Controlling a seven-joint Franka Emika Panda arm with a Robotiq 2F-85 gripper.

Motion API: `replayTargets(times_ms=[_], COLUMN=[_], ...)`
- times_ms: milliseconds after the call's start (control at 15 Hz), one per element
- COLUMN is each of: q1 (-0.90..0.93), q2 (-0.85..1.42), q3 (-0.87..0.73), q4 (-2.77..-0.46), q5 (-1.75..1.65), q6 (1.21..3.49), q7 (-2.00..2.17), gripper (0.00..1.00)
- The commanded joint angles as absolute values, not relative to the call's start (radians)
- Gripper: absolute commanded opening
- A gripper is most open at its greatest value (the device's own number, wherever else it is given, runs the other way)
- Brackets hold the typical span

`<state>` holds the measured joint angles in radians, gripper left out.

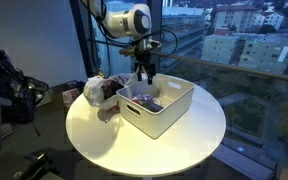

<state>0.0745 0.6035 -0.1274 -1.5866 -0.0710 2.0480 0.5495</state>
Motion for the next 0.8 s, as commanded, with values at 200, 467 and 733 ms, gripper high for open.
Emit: replayTargets(times_ms=[200, 467, 733], q1=[-0.01, -0.006, 0.012], q2=[0.695, 0.763, 0.788], q3=[-0.118, -0.134, -0.149], q4=[-1.633, -1.613, -1.62], q5=[0.156, 0.196, 0.188], q6=[2.273, 2.317, 2.307], q7=[0.654, 0.718, 0.824], gripper=[1.0, 1.0, 1.0])
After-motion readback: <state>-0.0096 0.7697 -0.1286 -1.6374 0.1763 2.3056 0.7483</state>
